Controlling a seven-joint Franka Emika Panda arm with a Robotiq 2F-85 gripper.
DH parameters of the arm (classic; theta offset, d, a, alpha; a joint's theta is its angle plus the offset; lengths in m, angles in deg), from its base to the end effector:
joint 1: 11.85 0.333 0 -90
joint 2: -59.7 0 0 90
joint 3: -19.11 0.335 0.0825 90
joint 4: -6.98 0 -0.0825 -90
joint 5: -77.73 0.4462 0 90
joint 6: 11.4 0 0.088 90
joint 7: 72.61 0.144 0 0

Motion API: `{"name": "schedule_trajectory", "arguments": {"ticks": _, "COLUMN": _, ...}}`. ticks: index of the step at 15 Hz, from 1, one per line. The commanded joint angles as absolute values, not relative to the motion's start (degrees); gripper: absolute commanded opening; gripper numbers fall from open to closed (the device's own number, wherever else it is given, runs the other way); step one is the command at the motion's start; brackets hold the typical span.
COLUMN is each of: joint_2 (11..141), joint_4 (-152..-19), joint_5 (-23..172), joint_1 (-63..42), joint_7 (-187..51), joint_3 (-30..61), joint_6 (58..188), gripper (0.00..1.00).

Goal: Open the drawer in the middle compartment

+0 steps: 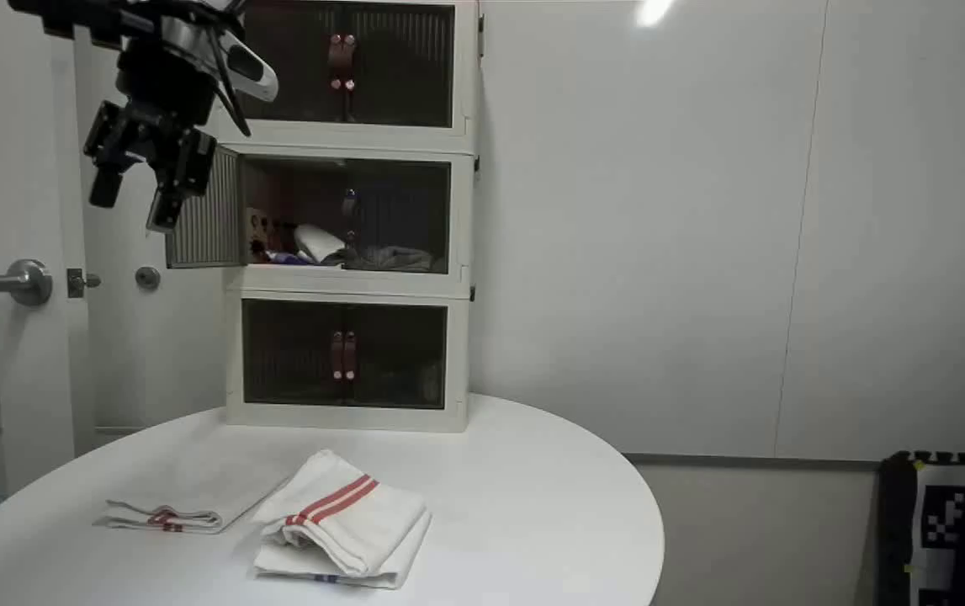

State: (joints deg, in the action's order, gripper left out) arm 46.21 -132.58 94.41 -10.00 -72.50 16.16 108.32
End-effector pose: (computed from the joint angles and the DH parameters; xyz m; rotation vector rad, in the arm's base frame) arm 0.4852 0.0148 0.3320 -2.8688 0.2565 0.1582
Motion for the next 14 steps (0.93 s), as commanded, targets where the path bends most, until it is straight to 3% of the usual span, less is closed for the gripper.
{"name": "schedule_trajectory", "arguments": {"ticks": 1, "joint_2": 46.2, "joint_4": -132.5, "joint_5": 94.5, "joint_1": -10.6, "joint_7": -72.6, "joint_3": 16.7, "joint_6": 108.2, "gripper": 1.0}}
{"name": "schedule_trajectory", "arguments": {"ticks": 14, "joint_2": 64.3, "joint_4": -107.4, "joint_5": 102.5, "joint_1": -12.3, "joint_7": -96.3, "joint_3": 14.6, "joint_6": 109.4, "gripper": 1.0}}
